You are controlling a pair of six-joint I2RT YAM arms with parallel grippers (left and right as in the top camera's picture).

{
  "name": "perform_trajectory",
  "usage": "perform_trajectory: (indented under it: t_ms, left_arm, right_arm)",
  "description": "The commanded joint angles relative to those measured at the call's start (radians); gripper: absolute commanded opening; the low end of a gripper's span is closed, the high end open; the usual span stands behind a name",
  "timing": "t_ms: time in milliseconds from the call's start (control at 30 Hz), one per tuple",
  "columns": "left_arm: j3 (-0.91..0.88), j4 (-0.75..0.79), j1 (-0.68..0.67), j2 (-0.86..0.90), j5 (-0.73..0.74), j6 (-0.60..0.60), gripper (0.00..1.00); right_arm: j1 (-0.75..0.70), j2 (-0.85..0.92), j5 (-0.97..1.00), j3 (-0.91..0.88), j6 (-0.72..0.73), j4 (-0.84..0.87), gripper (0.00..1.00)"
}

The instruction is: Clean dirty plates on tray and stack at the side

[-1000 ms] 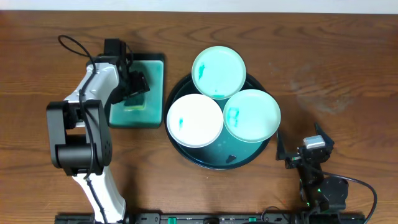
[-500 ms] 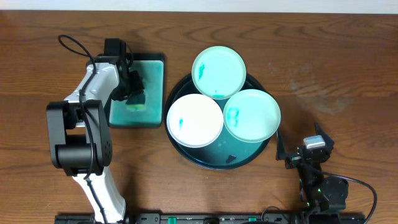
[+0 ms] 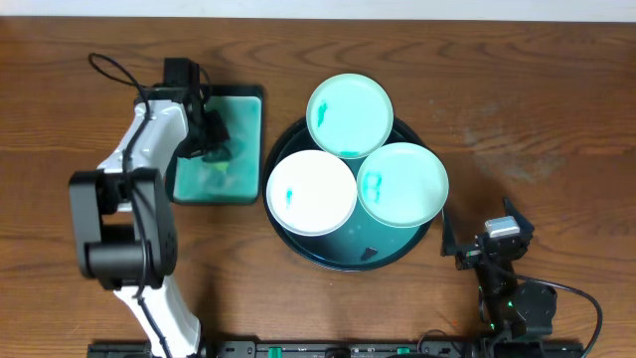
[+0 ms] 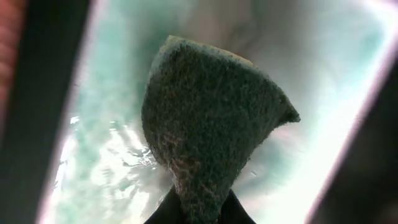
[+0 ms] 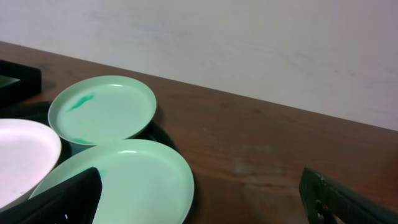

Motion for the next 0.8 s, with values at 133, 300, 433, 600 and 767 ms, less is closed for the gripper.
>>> perform_trajectory:
  t_ms: [133,300,433,600,767]
  left_arm:
    - [0.013,-0.014,0.002,-0.232,-0.016,-0.003,0.07]
    - [0.012,-0.022,0.002,-0.306,-0.016,-0.035,0.07]
    - [0.011,-0.025,0.002,-0.317,-0.016,-0.047,0.07]
    - [-0.016,0.011,0.002,-0.285,-0.017,-0.047,0.07]
    - [-0.093,0.1,0.002,-0.167,-0.016,-0.056,0.08]
  right_arm:
    - [-0.002,-0.005,0.005,-0.002,-0.008,-0.004,0.99]
    - [-0.002,-0.005,0.005,-0.002,-0.008,-0.004,0.99]
    - [-0.002,-0.005,0.005,-0.002,-0.008,-0.004,0.99]
    - [-0.002,-0.005,0.005,-0.002,-0.008,-0.004,0.99]
    - [-0.002,-0.005,0.005,-0.002,-0.008,-0.004,0.99]
